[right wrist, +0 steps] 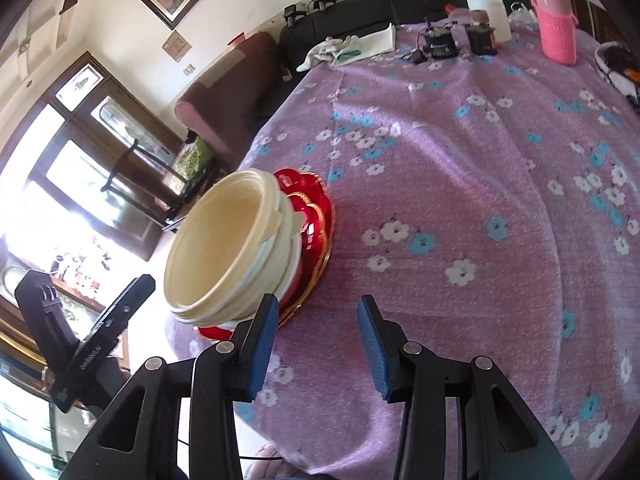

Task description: Organize plates and bowls

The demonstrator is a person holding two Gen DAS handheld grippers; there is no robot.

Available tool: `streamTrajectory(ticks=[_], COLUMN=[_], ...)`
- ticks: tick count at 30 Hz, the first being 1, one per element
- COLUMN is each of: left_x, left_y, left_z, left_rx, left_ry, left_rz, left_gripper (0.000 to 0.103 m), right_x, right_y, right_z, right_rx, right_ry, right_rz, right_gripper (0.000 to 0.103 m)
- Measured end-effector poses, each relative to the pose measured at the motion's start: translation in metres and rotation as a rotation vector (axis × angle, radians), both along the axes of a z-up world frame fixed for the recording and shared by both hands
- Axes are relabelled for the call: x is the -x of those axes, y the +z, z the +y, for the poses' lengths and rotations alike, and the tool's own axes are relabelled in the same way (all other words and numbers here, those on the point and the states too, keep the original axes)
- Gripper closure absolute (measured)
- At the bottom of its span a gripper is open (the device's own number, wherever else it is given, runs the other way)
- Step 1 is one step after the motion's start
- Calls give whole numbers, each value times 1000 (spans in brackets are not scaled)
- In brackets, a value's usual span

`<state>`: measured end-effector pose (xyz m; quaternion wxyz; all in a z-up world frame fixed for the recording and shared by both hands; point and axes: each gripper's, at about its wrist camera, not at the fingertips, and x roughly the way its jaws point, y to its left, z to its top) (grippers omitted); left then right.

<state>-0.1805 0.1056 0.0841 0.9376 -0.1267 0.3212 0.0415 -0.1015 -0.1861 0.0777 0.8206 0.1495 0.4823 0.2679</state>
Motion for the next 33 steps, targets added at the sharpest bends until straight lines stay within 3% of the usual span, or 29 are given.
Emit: streamTrajectory(ticks=[9, 11, 13, 20, 22, 24, 27, 30, 33], left_x=[1, 0, -4, -16, -22, -29, -39, -45, -51], left_y=[-21, -24, -29, -40, -43, -47, -54, -55, -57], left_z=[49, 53, 57, 64, 63, 61, 59, 57, 58], left_rx=[98, 95, 101, 113, 112, 125, 128, 132, 134], left_ry=[84, 92, 99, 94, 75, 56, 43, 28, 27], left_rz=[19, 25, 37, 66, 80, 91, 110, 106, 115], left_gripper=[9, 17, 40, 47, 64, 75, 79, 91, 92], right_x=[-21, -26, -31, -40, -43, -45, -47, -49, -48], right_y=[-20, -23, -24, -25, -27, -29, -33, -36, -37], right_z=[7, 10, 14, 29, 32, 35, 40, 45, 50], right_rx=[-34, -28, -28, 17, 23, 32, 51, 64, 90], right_ry=[13, 4, 9, 26, 34, 37, 38, 45, 45], right_rz=[46, 44, 40, 19, 19, 18, 20, 16, 3], right_gripper=[58, 58, 62, 80, 83, 85, 89, 91, 91])
